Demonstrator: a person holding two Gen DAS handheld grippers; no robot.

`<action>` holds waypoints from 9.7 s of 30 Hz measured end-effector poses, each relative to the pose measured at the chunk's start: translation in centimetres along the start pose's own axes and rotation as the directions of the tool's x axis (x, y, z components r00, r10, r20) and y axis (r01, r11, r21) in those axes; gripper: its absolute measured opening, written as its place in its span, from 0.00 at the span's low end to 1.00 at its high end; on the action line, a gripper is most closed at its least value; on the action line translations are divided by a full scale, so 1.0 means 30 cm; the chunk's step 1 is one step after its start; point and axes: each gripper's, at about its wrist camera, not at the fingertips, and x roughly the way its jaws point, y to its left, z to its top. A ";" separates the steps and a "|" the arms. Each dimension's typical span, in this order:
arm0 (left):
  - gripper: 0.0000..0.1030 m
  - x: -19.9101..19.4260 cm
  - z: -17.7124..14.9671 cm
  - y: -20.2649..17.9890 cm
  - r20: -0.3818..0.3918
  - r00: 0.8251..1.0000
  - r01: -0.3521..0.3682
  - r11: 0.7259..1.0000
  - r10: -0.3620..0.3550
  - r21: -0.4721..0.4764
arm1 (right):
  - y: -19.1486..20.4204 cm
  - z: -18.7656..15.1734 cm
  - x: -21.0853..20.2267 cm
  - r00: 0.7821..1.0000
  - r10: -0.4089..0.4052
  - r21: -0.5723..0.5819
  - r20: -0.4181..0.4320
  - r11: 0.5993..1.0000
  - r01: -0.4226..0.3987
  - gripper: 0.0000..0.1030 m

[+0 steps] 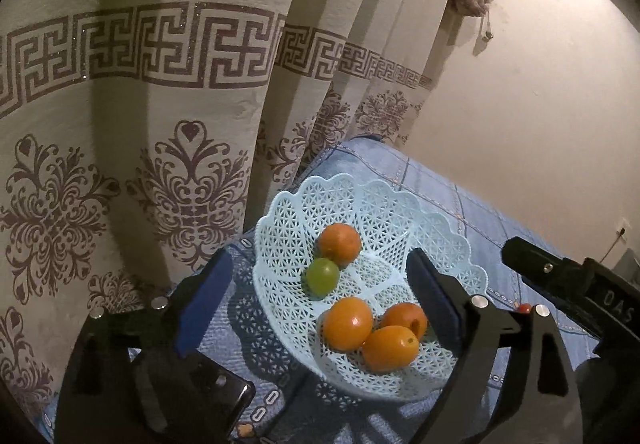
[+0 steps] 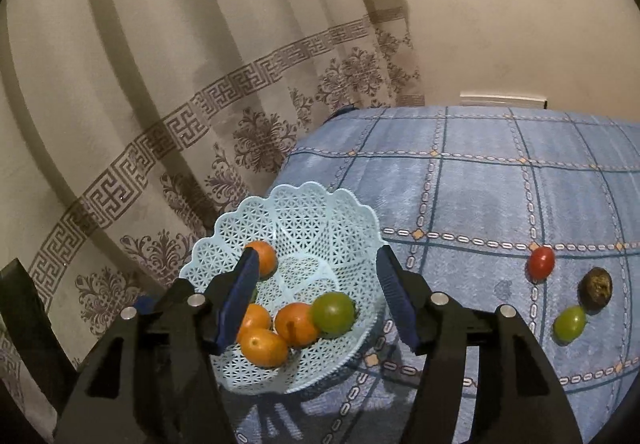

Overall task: Organize fruits
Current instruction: 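Open both tools over the basket to drop the orange and green tomato, then withdraw both tools from the basket toward the remaining fruits, then grasp the dark brown fruit with the right tool while the left tool grasps a red tomato, then carry the red tomato and dark brown fruit over the basket, then open both tools to drop the red tomato and dark fruit into the basket, then withdraw both tools and move toward the last red and green tomatoes, then grasp the green tomato with the right tool while the left tool grasps the red tomato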

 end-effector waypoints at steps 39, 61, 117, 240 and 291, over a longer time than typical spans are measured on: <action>0.94 -0.121 0.002 -0.084 0.078 0.986 0.143 0.987 -0.148 0.071 | -0.234 -0.152 -0.298 0.870 -0.486 0.141 0.079 0.870 0.473 0.64; 0.94 -0.090 -0.074 -0.207 0.007 0.973 0.223 0.947 -0.231 0.233 | -0.542 -0.093 -0.307 0.883 -0.470 0.384 0.005 0.816 0.432 0.64; 0.48 0.091 -0.455 -0.702 -0.502 0.822 0.505 0.752 -0.269 0.424 | -0.758 0.008 -0.141 0.946 -0.321 0.240 -0.032 0.917 0.319 0.39; 0.95 0.067 -0.054 -0.154 0.048 0.999 -0.024 0.972 0.013 0.233 | -0.280 -0.005 -0.031 0.993 -0.111 0.111 0.050 0.988 0.105 0.67; 0.97 0.052 -0.226 -0.722 -0.127 0.970 0.241 0.810 -0.205 0.535 | -0.682 -0.172 -0.162 0.941 -0.325 0.004 -0.092 0.945 0.327 0.34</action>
